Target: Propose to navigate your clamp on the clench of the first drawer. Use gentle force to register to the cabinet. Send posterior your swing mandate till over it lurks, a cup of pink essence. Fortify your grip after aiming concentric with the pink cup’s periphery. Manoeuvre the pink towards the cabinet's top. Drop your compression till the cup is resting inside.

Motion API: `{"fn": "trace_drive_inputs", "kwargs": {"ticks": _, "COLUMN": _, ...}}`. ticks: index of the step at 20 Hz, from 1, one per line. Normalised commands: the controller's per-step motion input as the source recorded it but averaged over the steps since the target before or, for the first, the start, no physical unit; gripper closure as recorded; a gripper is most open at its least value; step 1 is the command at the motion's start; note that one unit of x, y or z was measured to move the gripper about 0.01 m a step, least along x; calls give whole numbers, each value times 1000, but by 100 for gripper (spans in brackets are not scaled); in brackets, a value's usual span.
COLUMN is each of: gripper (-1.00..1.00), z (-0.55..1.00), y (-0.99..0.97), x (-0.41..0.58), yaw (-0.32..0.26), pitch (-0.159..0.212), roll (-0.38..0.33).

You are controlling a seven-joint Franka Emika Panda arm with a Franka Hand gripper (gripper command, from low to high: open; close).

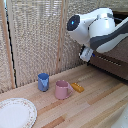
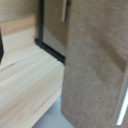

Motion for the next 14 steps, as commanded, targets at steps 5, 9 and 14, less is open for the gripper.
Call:
{"fn": "trace_drive_inputs", "kwargs": {"ticks": 5, "gripper": -100, "z": 3, "y": 317, "x": 96, "yaw": -165, "pitch": 77, "roll": 361}}
{"fn": "trace_drive_inputs", "kwargs": {"ticks": 9, "gripper": -100, "z": 14, "y": 329, "x": 87, "yaw": -163, "pitch": 52, "roll": 361}}
{"fn": "trace_drive_inputs", "kwargs": {"ticks": 14, "gripper": -100, "z": 7, "y": 342, "x": 94, "yaw": -157, "pitch": 42, "roll": 364}}
